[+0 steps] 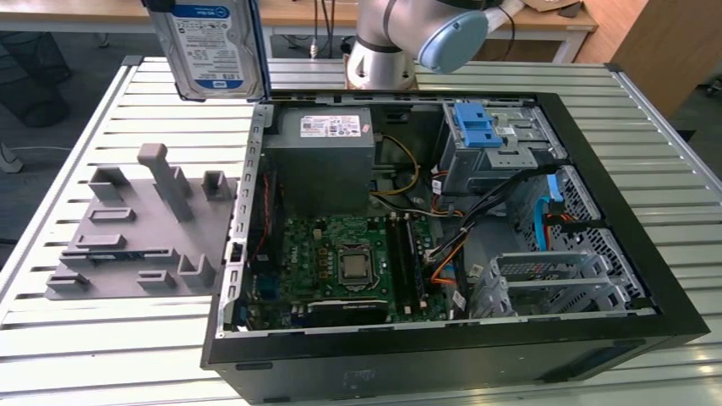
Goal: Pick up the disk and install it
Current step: 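Pick up the disk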
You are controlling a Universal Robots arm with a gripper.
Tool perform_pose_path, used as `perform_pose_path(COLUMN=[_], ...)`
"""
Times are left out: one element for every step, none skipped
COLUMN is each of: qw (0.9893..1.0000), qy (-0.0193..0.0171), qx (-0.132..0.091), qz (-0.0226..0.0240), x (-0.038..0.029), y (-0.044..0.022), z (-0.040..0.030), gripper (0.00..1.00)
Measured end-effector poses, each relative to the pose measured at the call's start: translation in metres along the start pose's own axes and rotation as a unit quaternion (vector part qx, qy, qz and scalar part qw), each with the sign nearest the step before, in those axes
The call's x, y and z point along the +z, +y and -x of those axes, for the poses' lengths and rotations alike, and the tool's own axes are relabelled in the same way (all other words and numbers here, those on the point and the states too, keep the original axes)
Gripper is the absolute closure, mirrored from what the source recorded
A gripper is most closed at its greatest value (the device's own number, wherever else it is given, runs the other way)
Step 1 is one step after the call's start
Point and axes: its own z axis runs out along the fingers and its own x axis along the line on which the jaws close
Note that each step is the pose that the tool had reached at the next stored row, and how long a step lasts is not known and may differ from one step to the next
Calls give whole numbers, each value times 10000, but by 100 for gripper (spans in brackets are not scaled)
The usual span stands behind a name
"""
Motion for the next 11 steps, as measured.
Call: perform_pose_path(qw=[10000, 10000, 10000, 10000, 10000, 10000, 10000, 10000, 10000, 10000, 10000], qy=[0, 0, 0, 0, 0, 0, 0, 0, 0, 0, 0], qx=[0, 0, 0, 0, 0, 0, 0, 0, 0, 0, 0], qz=[0, 0, 0, 0, -1, 0, 0, 0, 0, 0, 0], x=[0, 0, 0, 0, 0, 0, 0, 0, 0, 0, 0], y=[-3, -6, -9, -12, -16, -19, -22, -25, -28, -31, -34], z=[0, 0, 1, 1, 1, 1, 1, 1, 1, 1, 1], gripper=[64, 64, 64, 64, 64, 64, 64, 64, 64, 64, 64])
